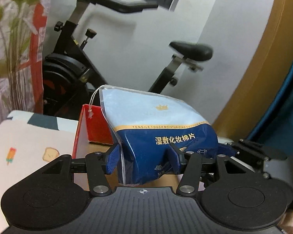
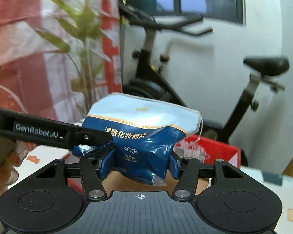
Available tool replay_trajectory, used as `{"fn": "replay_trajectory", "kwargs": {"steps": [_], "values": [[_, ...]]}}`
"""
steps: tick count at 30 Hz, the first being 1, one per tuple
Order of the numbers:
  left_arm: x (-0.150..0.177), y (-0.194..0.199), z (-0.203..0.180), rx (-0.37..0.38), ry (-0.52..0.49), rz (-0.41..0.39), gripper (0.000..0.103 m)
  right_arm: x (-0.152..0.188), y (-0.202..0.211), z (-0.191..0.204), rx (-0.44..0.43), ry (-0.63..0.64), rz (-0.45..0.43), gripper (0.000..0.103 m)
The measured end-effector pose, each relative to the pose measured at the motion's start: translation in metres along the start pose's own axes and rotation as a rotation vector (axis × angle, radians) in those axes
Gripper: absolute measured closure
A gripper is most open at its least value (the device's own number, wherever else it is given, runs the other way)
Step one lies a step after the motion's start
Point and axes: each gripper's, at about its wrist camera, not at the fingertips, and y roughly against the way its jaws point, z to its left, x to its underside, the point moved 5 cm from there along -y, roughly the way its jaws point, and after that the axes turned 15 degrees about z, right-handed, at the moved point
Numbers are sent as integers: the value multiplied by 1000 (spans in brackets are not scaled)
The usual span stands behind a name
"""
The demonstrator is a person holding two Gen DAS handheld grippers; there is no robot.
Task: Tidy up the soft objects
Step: 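Lift the blue bag with both grippers and carry it over the box, then lower the blue bag into the box and open both grippers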
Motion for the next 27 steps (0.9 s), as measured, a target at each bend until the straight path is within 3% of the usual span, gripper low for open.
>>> {"fn": "replay_trajectory", "kwargs": {"steps": [3,8,16,19,27], "values": [[-12,-26,7,-19,18,65,47,5,-26,-15,-16,-49,63,50],[-8,-69,20,48,93,196,47,26,-53,-36,-46,-130,140,50],[-3,-99,23,11,55,245,45,46,-80,-57,-44,-240,236,50],[-1,-93,21,-4,34,229,36,48,-68,-56,-61,-220,182,50],[6,-40,5,-50,-81,114,35,58,-15,-57,-45,-246,54,50]]}}
